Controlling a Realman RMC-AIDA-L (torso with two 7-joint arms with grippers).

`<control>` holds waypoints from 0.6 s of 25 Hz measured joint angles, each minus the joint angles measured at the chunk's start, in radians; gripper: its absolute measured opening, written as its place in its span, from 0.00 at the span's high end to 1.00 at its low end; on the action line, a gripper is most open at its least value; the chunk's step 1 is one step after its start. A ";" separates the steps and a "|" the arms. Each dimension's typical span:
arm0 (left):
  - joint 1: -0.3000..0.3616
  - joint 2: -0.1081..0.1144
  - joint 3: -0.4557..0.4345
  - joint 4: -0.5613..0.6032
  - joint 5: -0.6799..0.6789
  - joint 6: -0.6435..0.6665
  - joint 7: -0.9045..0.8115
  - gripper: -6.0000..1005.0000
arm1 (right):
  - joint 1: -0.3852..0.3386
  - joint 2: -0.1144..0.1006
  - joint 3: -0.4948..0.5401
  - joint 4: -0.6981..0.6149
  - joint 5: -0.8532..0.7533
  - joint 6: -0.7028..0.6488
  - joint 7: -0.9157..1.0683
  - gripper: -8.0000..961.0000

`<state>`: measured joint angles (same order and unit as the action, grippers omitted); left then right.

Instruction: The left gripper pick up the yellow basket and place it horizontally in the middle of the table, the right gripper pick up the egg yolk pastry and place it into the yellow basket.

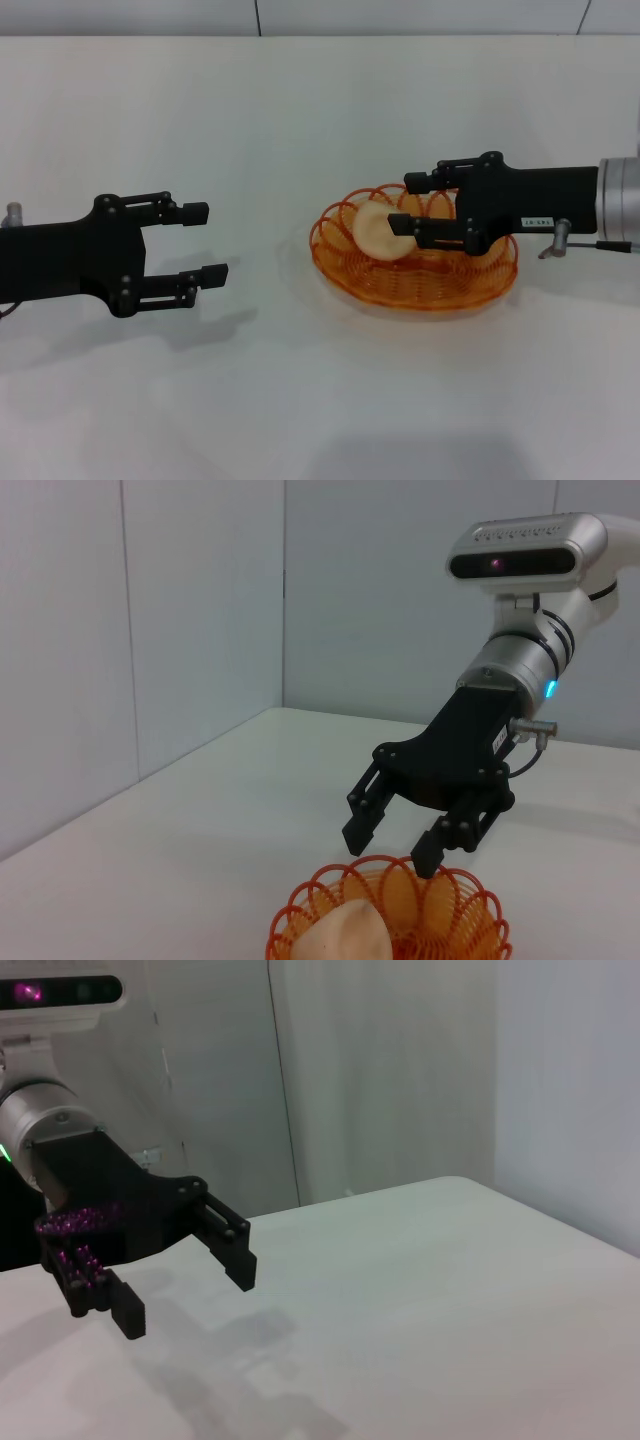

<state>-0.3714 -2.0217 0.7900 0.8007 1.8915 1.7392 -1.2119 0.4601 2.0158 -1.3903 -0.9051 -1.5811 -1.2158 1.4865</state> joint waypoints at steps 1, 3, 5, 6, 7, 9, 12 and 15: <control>0.000 0.000 0.000 0.000 0.000 0.000 0.000 0.29 | -0.001 0.000 0.000 0.000 0.000 0.000 0.000 0.60; 0.002 0.000 0.000 0.000 0.000 0.000 0.000 0.29 | -0.006 -0.002 0.000 0.000 0.000 -0.005 -0.001 0.53; 0.003 0.000 0.000 0.001 0.000 0.000 0.000 0.29 | -0.015 -0.004 0.003 -0.006 0.001 -0.016 -0.001 0.47; 0.003 0.000 0.000 0.001 0.000 0.000 0.000 0.29 | -0.022 -0.005 0.014 -0.011 -0.002 -0.034 -0.003 0.43; 0.003 0.000 0.000 0.001 0.000 0.001 0.000 0.29 | -0.029 -0.006 0.027 -0.014 -0.005 -0.055 -0.007 0.40; 0.002 0.000 0.000 0.001 0.000 0.003 0.000 0.29 | -0.040 -0.010 0.062 -0.011 -0.010 -0.107 -0.028 0.32; 0.000 0.000 0.000 0.000 0.000 0.004 0.000 0.29 | -0.068 -0.016 0.127 0.001 -0.020 -0.189 -0.085 0.17; -0.001 0.001 0.000 0.000 0.000 0.003 0.000 0.29 | -0.099 -0.016 0.172 0.002 -0.046 -0.231 -0.128 0.11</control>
<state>-0.3726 -2.0206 0.7900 0.8004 1.8914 1.7421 -1.2119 0.3613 1.9994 -1.2184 -0.9026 -1.6273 -1.4465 1.3584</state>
